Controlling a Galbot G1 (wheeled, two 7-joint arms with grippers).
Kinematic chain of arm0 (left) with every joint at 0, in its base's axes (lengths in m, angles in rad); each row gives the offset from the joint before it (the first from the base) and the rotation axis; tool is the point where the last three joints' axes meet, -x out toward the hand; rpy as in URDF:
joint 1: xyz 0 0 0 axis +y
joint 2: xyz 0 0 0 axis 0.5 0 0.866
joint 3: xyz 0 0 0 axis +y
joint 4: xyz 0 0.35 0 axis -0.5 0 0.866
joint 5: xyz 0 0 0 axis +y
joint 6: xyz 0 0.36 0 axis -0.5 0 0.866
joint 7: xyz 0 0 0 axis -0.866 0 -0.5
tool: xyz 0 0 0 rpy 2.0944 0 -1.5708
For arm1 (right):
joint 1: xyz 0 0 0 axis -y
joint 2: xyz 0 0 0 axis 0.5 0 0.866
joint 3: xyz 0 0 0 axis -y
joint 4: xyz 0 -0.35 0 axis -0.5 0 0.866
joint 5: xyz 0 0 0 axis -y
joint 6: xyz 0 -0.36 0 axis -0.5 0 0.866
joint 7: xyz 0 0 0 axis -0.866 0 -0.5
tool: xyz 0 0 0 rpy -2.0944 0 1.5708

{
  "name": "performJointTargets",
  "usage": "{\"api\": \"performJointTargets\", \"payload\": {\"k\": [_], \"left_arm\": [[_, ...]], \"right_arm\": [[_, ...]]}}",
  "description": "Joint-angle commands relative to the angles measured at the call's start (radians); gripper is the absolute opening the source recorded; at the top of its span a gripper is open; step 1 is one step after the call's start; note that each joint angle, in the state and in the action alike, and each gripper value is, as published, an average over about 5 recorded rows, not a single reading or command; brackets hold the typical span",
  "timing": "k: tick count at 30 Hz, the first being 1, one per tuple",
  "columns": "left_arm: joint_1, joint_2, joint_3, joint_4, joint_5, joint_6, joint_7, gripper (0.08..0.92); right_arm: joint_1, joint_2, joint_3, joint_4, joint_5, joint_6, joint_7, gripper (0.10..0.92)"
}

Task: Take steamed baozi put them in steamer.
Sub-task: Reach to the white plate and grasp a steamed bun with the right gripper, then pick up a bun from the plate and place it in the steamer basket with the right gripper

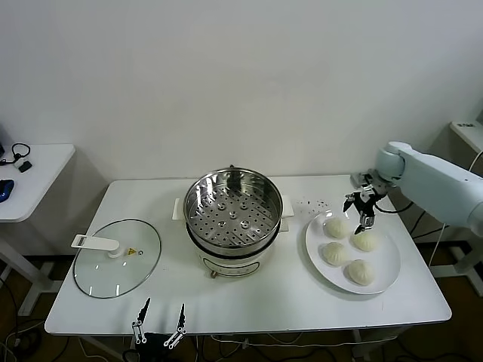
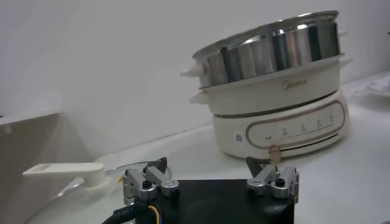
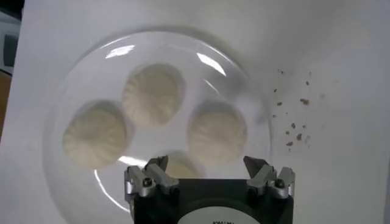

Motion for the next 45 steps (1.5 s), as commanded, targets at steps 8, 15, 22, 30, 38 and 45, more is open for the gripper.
{"api": "performJointTargets", "payload": {"k": [8, 15, 22, 30, 38, 45], "left_arm": [[-0.002, 0.001, -0.003, 0.014, 0.019, -0.011, 0.000, 0.823], [-0.004, 0.004, -0.004, 0.018, 0.025, -0.016, -0.001, 0.823], [-0.004, 0.006, -0.004, 0.021, 0.028, -0.020, -0.002, 0.823], [-0.008, 0.006, -0.004, 0.027, 0.036, -0.025, -0.004, 0.823], [-0.006, 0.007, -0.010, 0.027, 0.038, -0.027, -0.006, 0.823], [-0.001, 0.007, -0.019, 0.025, 0.045, -0.032, -0.009, 0.823]], "right_arm": [[-0.065, 0.094, 0.079, -0.153, -0.056, 0.022, 0.010, 0.823], [-0.072, 0.106, 0.083, -0.176, -0.064, 0.022, 0.013, 0.823], [-0.080, 0.115, 0.094, -0.190, -0.069, 0.022, 0.020, 0.821], [-0.085, 0.124, 0.108, -0.196, -0.071, 0.019, 0.025, 0.648], [-0.056, 0.086, 0.089, -0.124, -0.054, 0.019, 0.021, 0.586], [0.145, -0.004, -0.114, 0.071, 0.043, 0.065, 0.017, 0.585]]}}
